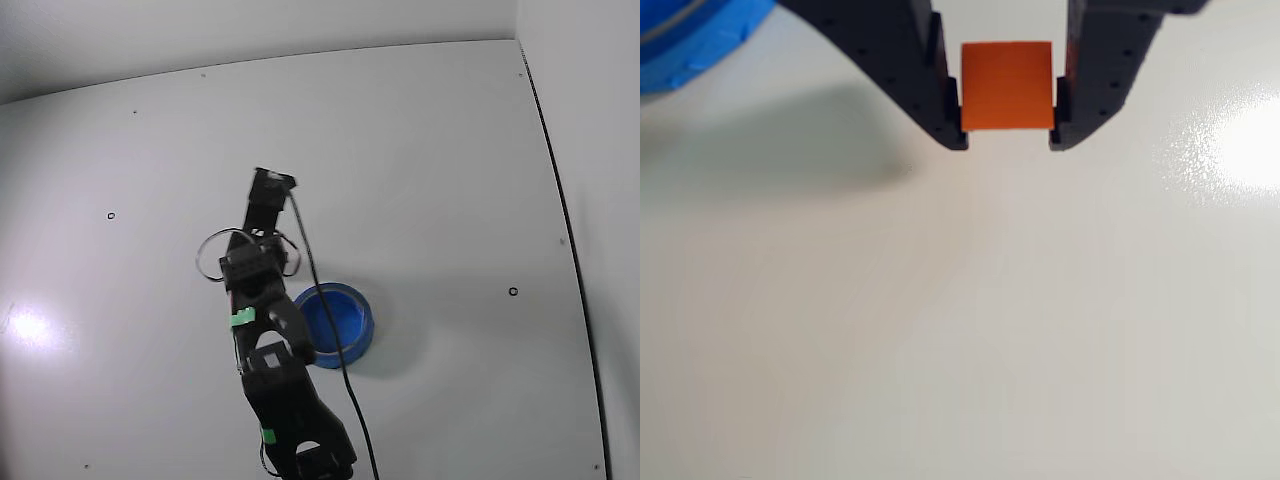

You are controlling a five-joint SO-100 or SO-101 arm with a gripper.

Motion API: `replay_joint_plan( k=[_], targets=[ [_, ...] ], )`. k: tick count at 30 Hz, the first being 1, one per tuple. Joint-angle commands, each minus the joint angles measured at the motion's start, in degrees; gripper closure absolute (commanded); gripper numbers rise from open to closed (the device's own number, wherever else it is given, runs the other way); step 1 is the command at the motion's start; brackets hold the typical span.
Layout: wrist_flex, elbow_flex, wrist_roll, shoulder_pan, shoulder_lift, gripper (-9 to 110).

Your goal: Grasp a block and put it in the bin.

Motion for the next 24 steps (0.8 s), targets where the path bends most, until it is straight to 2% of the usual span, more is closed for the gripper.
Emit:
replay_joint_plan(
  k=[1,5,9,14,24],
  targets=[
    [-0.2,11.3,1.5,7.5,26.4,101],
    [-0.2,22.9,0.5,13.7,38.7,101],
    [-0.2,35.1,-4.8,18.8,48.3,101],
    [-0.9,47.1,-7.1,20.7,55.7,101],
    [-1.0,54.5,-7.0,20.7,59.6,100]
  ],
)
